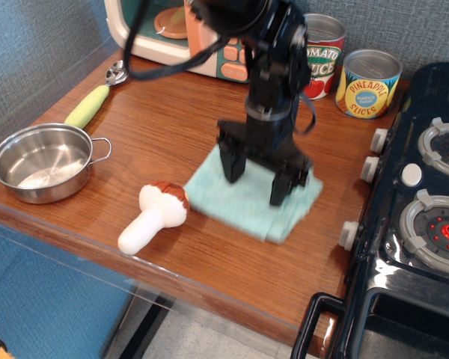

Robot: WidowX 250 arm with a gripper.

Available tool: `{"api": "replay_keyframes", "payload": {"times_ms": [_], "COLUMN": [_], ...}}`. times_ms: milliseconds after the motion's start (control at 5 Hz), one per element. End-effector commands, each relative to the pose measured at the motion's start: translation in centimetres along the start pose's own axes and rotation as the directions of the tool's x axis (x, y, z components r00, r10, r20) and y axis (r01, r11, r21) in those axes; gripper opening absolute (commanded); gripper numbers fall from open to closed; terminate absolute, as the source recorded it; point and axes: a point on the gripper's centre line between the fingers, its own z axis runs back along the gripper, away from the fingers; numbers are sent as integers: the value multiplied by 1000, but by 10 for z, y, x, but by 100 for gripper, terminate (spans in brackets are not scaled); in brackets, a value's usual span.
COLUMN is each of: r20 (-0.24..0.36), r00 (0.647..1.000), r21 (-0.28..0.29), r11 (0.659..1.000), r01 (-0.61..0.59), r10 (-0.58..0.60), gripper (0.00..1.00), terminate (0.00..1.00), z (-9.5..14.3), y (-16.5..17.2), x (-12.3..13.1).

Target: Move blue cloth near metal cans closer to table's edge near rattle.

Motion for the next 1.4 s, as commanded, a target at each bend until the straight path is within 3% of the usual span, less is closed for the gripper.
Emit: {"api": "replay_keyframes", "payload": {"times_ms": [0,200,800,1200], "r20": [48,73,216,219], "r00": [998,997,975,975], "r21": [-16,4,-12,-21], "r11": [999,999,999,999], "r01": [50,37,48,26], "r10": [-49,-38,-44,-21], "gripper": [100,100,100,100], "terminate": [0,0,0,0], "z": [3,7,83,94], "y": [-8,-10,-18,-6], "x": [-15,-2,-1,-3]}}
